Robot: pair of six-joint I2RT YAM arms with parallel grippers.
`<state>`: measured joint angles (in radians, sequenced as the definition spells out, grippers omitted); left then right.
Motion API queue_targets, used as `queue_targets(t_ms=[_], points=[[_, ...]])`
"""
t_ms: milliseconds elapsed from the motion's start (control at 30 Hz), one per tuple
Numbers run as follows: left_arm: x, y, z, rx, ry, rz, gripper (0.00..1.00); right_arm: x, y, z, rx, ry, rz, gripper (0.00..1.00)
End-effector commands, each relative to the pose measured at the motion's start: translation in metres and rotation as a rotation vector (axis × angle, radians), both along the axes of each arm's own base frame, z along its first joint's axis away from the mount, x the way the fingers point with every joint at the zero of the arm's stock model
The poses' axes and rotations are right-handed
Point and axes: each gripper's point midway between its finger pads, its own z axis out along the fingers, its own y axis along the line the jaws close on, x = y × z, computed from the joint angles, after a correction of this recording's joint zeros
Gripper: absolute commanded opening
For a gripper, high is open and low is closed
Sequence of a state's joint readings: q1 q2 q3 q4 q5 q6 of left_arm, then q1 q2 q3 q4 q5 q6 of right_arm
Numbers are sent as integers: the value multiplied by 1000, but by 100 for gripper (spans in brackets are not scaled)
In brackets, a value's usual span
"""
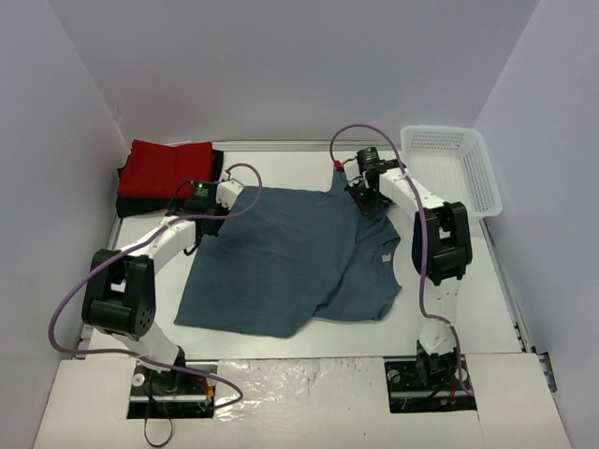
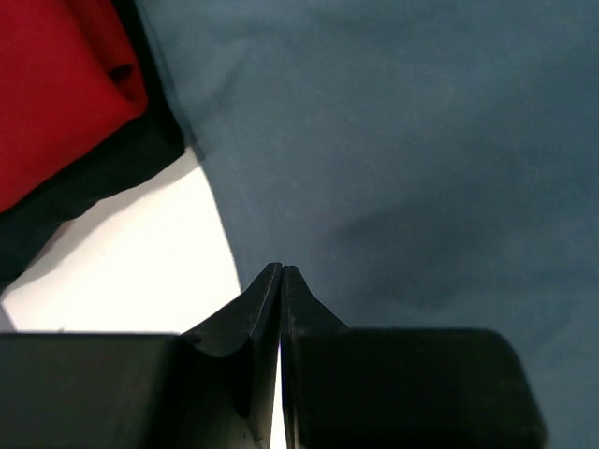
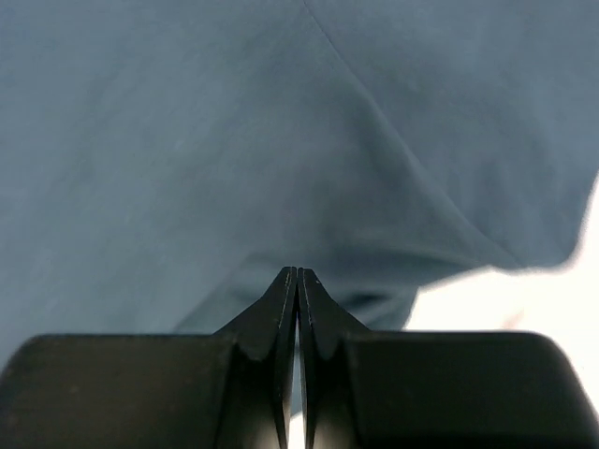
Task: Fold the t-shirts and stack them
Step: Flatten out the tshirt
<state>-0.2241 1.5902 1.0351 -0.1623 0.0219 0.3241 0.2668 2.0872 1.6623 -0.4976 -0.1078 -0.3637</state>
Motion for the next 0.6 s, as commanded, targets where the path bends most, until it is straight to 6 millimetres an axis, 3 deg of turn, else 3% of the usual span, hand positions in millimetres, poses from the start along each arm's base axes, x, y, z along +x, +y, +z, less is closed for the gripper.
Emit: queue_targets(t_ms=[0,200,333,567], points=[[18,-10,0,-25,-22,22,2,7,-10,-8,-42,23,-37,0],[30,-9,-20,18,4,52,2,11,-13,-34,-43,71,-39,0],[34,-13,-43,64,66,64,2,13,-23,-50,-40,101,-61,0],[48,-11,-62,126,112,105,2,27,-42,-63,-91,99,-115,0]])
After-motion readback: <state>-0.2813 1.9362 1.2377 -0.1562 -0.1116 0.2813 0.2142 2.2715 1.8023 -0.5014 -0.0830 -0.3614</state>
